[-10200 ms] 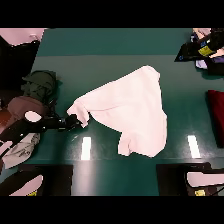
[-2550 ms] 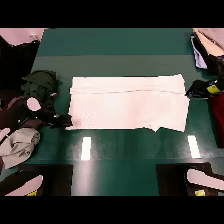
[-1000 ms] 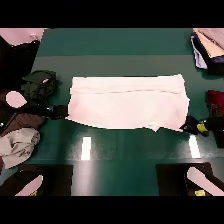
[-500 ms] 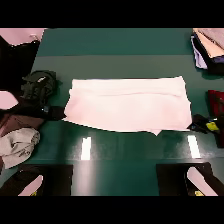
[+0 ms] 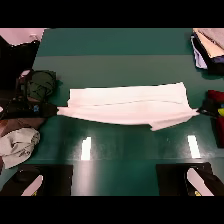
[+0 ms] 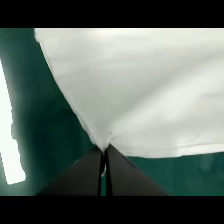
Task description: Fold the shirts.
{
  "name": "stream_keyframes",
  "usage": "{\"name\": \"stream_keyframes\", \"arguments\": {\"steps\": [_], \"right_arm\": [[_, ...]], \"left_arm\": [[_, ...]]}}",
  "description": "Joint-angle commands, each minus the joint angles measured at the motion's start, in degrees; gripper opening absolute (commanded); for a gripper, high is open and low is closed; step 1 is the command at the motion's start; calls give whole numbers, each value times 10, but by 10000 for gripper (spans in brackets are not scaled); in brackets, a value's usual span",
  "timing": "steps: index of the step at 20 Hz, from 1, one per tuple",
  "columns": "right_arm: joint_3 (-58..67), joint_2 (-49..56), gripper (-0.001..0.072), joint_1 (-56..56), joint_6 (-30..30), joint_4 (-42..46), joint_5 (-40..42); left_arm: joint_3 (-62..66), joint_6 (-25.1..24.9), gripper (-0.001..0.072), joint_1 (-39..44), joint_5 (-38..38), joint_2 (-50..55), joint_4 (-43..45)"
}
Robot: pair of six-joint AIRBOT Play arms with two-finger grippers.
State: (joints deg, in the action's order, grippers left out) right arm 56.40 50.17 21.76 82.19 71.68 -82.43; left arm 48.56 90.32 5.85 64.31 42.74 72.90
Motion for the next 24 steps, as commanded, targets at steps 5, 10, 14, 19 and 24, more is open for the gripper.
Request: {"name": "stream_keyframes", "arguments": {"steps": [5,10,14,19,24], "right_arm": [[109,177,18,-86,10,4,137],[209,295,18,-105,11,4,146],[274,372,21,-106,14,3,140],[318,422,440,-102,12,-14,136],[353,431,466,-42,-49,-78,31]], "left_arm": [[1,29,24,0,-178,111,33],[16,30,23,-1,-278,210,25],[50,34,24,-1,-309,271,24],[67,54,466,-1,-327,301,22],[133,52,619,0,-203,296,19]]}}
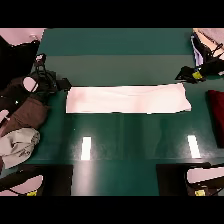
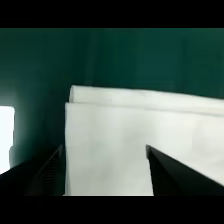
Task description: Fold the shirts.
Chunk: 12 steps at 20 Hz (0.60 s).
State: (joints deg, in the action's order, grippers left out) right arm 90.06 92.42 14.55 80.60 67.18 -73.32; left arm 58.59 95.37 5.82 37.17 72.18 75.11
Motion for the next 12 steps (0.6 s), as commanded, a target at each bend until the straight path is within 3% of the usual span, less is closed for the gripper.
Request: {"name": "stream_keyframes", "arguments": {"steps": [1,2,3,4,5,8,12], "right_arm": [[14,9,553,50,-40,-31,-80],[5,9,668,70,-42,-33,-90],[-7,9,699,90,-43,-32,-93],[-24,9,699,108,-53,-33,-92],[-43,9,699,123,-66,-33,-89],[-95,21,694,174,-121,-97,-75],[-97,84,692,214,-144,-173,-112]], "left_arm": [[43,2,617,0,99,2,-6],[48,2,615,0,119,2,-9],[49,2,436,0,133,2,-15],[49,2,188,0,145,2,-19],[49,2,29,0,154,2,-21],[49,2,24,0,178,3,-40],[49,-7,24,4,200,3,-75]]}}
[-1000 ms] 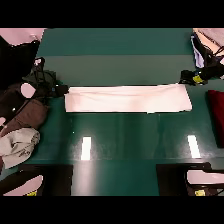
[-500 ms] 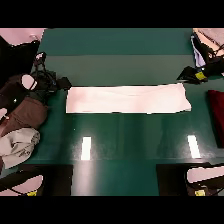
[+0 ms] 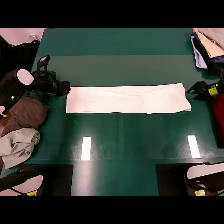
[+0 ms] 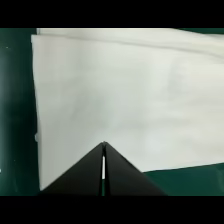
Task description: Fold the shirts.
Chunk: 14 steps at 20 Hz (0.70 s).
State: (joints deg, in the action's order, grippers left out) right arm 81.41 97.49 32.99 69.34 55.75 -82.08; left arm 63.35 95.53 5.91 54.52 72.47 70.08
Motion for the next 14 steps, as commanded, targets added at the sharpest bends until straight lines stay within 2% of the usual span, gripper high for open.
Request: {"name": "stream_keyframes", "arguments": {"steps": [1,7,8,10,11,14], "right_arm": [[-11,48,691,29,-39,-63,-30],[-11,84,690,-7,-62,-87,-32],[-10,84,671,-14,-65,-93,-27],[-10,84,625,-32,-66,-97,-15],[-10,84,540,-40,-69,-97,-10],[-10,84,427,-65,-71,-97,-6]], "left_arm": [[1,-16,24,10,28,0,-25],[0,-15,24,55,19,3,-25],[0,-14,24,63,16,3,-24],[0,-14,24,79,6,3,-25],[0,-14,24,88,-1,3,-25],[0,-14,24,116,-30,4,-25]]}}
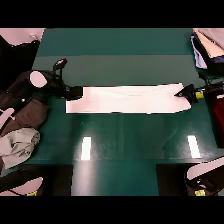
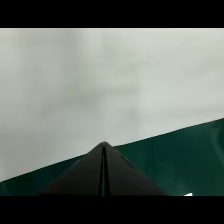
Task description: Fold the shirts.
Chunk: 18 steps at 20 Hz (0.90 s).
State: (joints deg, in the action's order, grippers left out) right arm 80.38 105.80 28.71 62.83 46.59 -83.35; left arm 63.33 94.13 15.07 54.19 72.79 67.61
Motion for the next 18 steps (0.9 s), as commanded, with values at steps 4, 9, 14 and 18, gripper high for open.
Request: {"name": "stream_keyframes", "arguments": {"steps": [4,9,14,18], "right_arm": [[0,-2,18,-43,-28,-5,6],[0,-73,18,-47,-22,-34,6],[16,-165,17,-77,20,-123,-13],[112,-186,17,-171,61,-121,-33]], "left_arm": [[0,2,23,68,-63,16,-8],[27,3,23,103,-101,83,-60],[175,-11,23,153,-97,227,-75],[297,-10,23,170,-98,332,-98]]}}
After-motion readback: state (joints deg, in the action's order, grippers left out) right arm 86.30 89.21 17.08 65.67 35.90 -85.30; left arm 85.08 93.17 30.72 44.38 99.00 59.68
